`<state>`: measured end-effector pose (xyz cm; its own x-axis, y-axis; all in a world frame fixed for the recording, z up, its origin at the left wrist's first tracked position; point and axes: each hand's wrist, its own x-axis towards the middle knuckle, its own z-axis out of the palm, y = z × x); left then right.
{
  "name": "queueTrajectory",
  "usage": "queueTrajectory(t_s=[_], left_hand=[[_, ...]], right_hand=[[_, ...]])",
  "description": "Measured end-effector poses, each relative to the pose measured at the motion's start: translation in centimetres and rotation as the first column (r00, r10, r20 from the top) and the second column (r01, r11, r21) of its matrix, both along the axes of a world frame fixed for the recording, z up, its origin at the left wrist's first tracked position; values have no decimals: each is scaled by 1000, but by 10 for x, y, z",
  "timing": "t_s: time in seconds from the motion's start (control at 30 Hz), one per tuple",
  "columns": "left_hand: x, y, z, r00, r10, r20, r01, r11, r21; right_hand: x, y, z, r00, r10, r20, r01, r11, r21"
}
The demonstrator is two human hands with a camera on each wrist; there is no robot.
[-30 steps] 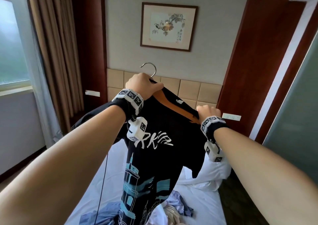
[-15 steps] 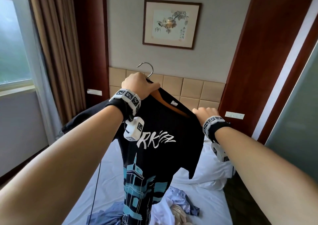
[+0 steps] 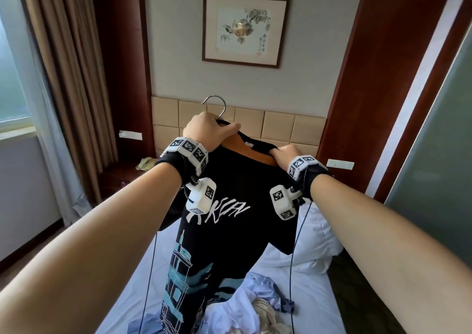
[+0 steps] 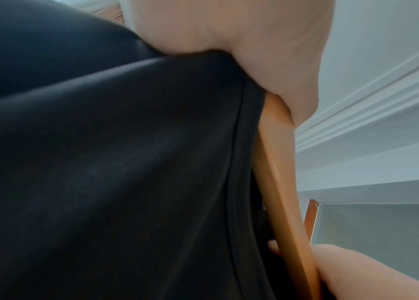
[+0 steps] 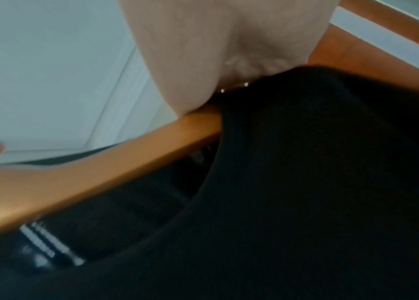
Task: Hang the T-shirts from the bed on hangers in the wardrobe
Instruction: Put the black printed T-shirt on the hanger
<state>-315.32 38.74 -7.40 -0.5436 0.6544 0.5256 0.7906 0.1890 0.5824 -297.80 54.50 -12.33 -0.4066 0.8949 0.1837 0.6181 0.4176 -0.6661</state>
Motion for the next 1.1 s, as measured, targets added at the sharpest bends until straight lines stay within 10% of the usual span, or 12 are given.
queueTrajectory(t_s=[0.4,0.67,1.1], left_hand=[[4,0,-13,992,-67,106,52,990,132],[26,4,-23,977,-181,109,175,983,61],[57,-25,-20,993,-69,92,85,979,-185]], right_hand=[[-4,-52,3,952,242,185,-290,906,307],[10,-67,-8,945,76,319,-241,822,516],[72,-58,2,999,35,-26,-24,940,340]])
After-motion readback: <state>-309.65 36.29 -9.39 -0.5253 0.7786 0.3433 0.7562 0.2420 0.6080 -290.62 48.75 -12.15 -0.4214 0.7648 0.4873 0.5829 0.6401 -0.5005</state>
